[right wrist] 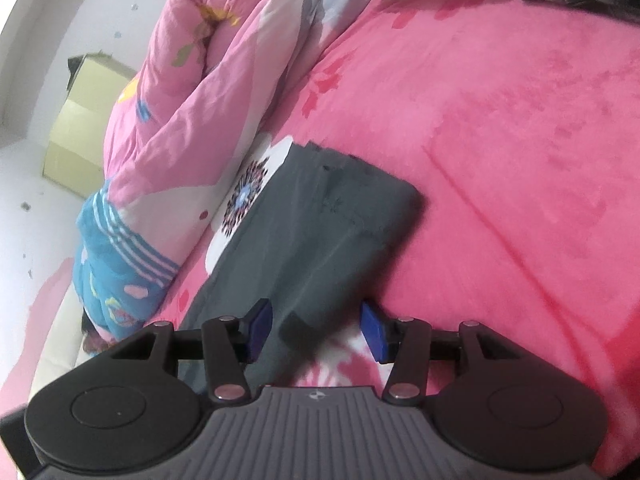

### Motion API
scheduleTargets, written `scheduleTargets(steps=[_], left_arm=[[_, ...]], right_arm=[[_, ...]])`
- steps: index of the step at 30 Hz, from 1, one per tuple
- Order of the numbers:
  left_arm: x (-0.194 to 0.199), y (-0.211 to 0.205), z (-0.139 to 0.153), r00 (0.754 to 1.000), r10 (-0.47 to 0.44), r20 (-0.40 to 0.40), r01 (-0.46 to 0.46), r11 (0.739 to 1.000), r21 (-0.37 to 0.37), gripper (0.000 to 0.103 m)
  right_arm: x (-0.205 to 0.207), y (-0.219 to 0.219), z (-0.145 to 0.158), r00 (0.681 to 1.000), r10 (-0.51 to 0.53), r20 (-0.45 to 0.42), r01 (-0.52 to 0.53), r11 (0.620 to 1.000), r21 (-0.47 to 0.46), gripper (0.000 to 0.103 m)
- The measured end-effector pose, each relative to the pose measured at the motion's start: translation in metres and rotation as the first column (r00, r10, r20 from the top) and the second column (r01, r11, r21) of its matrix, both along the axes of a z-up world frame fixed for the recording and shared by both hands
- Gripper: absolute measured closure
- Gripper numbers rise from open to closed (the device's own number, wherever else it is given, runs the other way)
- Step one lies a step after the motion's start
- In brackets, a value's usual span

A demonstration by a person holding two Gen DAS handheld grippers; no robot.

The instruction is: Fold clothes

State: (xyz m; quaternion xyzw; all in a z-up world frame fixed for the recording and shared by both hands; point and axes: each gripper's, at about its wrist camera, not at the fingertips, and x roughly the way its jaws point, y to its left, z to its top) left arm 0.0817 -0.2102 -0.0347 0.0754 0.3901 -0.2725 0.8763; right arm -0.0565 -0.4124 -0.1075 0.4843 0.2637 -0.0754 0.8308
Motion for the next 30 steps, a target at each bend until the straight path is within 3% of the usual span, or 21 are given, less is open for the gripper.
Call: scheduleTargets(steps=[6, 9, 12, 13, 15, 18, 22, 26, 30], left_arm=[[0.002, 0.007, -0.002, 1.000, 0.004, -0.019, -0.005, 0.999, -0.051, 0.094], [0.003, 0.012, -0.003, 1.000, 0.006, -0.030, -0.009, 0.996, -0.087, 0.094], [0.003, 0.020, -0.007, 0.999, 0.005, -0.039, -0.010, 0.991, -0.137, 0.094], [0.004, 0.024, -0.008, 0.999, 0.004, -0.043, -0.011, 0.987, -0.158, 0.094], [0.005, 0.031, -0.011, 0.998, 0.004, -0.057, -0.016, 0.978, -0.207, 0.094], [0.007, 0.042, -0.016, 0.997, 0.005, -0.081, -0.027, 0.960, -0.278, 0.093], [0.009, 0.054, -0.022, 0.994, 0.009, -0.110, -0.048, 0.933, -0.356, 0.093], [0.011, 0.063, -0.027, 0.992, 0.010, -0.129, -0.064, 0.905, -0.420, 0.093], [0.010, 0.068, -0.032, 0.993, 0.006, -0.115, -0.059, 0.884, -0.464, 0.093]], right_arm=[[0.017, -0.005, -0.007, 0.998, -0.043, 0.049, 0.044, 0.999, -0.017, 0.052], [0.024, -0.006, -0.008, 0.996, -0.061, 0.064, 0.064, 0.997, -0.039, 0.058], [0.029, -0.008, -0.006, 0.996, -0.062, 0.071, 0.067, 0.996, -0.063, 0.074], [0.031, -0.009, -0.004, 0.996, -0.058, 0.073, 0.063, 0.995, -0.073, 0.092], [0.033, -0.007, 0.003, 0.995, -0.042, 0.087, 0.050, 0.995, -0.090, 0.096], [0.038, 0.011, 0.029, 0.993, 0.021, 0.116, 0.006, 0.974, -0.226, 0.099], [0.049, 0.048, 0.069, 0.980, 0.149, 0.131, -0.078, 0.897, -0.434, 0.100], [0.063, 0.097, 0.100, 0.947, 0.309, 0.093, -0.190, 0.766, -0.614, 0.100], [0.072, 0.147, 0.116, 0.893, 0.449, 0.030, -0.298, 0.640, -0.708, 0.100]])
